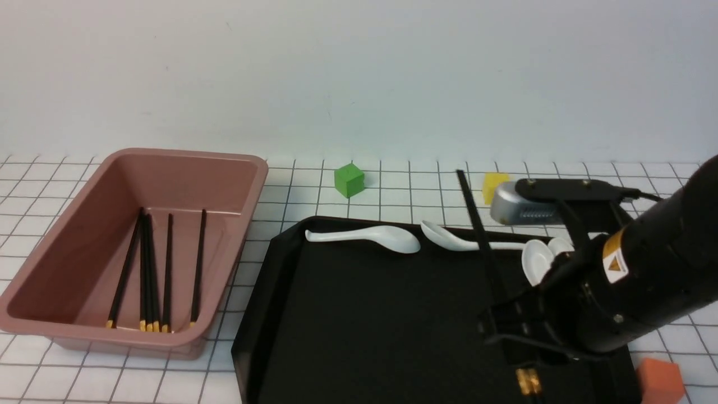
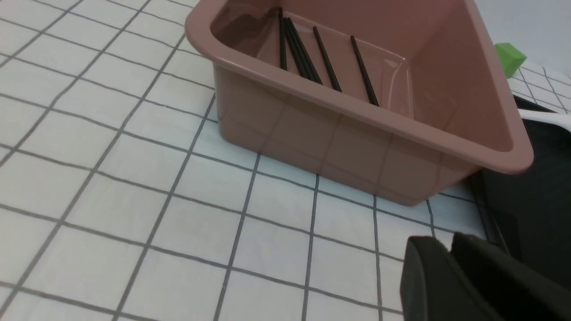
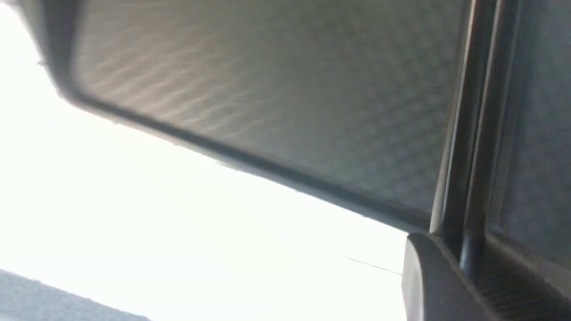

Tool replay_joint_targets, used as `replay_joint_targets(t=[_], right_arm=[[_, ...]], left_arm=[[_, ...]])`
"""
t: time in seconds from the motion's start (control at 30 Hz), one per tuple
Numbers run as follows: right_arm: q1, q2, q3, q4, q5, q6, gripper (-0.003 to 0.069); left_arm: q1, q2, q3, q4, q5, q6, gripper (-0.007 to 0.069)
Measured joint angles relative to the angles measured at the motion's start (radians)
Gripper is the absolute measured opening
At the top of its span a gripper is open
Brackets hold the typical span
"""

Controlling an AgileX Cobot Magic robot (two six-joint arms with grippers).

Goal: On white black tablecloth take chopsticks from black tray and put them in box.

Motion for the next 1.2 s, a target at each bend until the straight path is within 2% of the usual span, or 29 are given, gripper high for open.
replay_joint_targets(t=[0.03,0.07,0.1,0.27,0.47,0.67,0.9,1.0,1.2], right_arm=[[0.05,-0.006,0.0,0.015,-0.063,0.0,0.0141],[0.056,-0.006,0.0,0.016,-0.063,0.0,0.0141],[0.105,-0.004,0.0,0.026,-0.158,0.0,0.0141],[0.177,0.058,-0.056,0.044,-0.381,0.0,0.0141],[0.193,0.234,-0.266,0.044,-0.407,-0.001,0.0141],[0.26,0.527,-0.53,0.046,-0.427,-0.001,0.0141],[0.295,0.823,-0.802,0.082,-0.563,-0.001,0.0141],[0.295,0.889,-0.854,0.087,-0.588,-0.001,0.0142],[0.295,0.94,-0.879,0.076,-0.545,-0.001,0.022]], left_arm=[[0.0,0.0,0.0,0.0,0.0,0.0,0.0082],[0.0,0.0,0.0,0.0,0.0,0.0,0.0082],[0.0,0.0,0.0,0.0,0.0,0.0,0.0082],[0.0,0.0,0.0,0.0,0.0,0.0,0.0082],[0.0,0.0,0.0,0.0,0.0,0.0,0.0082],[0.0,0.0,0.0,0.0,0.0,0.0,0.0082],[0.0,0.0,0.0,0.0,0.0,0.0,0.0082],[0.0,0.0,0.0,0.0,0.0,0.0,0.0082],[0.0,0.0,0.0,0.0,0.0,0.0,0.0082]])
